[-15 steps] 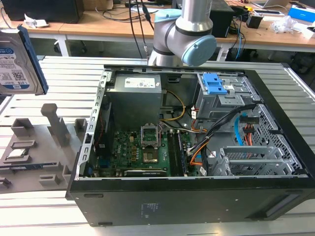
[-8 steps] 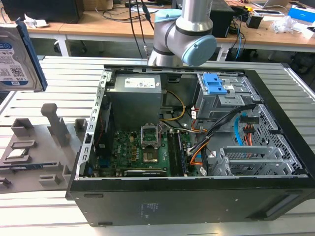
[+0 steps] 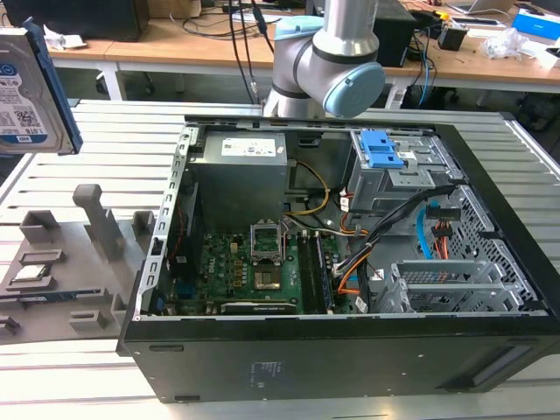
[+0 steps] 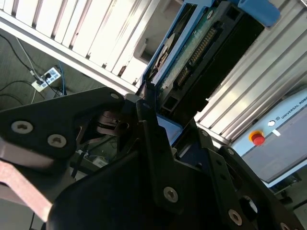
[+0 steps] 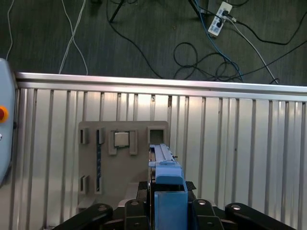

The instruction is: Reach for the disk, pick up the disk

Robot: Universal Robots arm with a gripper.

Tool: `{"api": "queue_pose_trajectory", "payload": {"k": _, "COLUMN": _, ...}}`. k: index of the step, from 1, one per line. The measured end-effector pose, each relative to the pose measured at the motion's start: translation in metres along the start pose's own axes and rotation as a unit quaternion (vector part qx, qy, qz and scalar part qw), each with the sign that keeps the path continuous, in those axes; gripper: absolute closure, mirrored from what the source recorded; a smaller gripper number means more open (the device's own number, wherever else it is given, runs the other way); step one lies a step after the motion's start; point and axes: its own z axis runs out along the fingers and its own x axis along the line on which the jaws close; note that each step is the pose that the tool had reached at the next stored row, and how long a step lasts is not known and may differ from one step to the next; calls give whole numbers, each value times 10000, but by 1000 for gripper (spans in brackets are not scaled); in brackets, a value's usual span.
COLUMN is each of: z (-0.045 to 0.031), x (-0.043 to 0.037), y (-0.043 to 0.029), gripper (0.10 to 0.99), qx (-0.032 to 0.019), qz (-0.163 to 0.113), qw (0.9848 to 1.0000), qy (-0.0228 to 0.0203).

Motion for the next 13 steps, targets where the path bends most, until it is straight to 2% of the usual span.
{"api": "queue_pose_trajectory", "payload": {"k": 6, "z": -103, "x": 0, "y": -12, "gripper": 718, "qx": -1, "qz": 0, "qw": 10000, "qy": 0}}
{"api": "queue_pose_trajectory", "payload": {"k": 13, "z": -282, "x": 0, "y": -21, "gripper": 718, "qx": -2, "qz": 0, "qw": 10000, "qy": 0}}
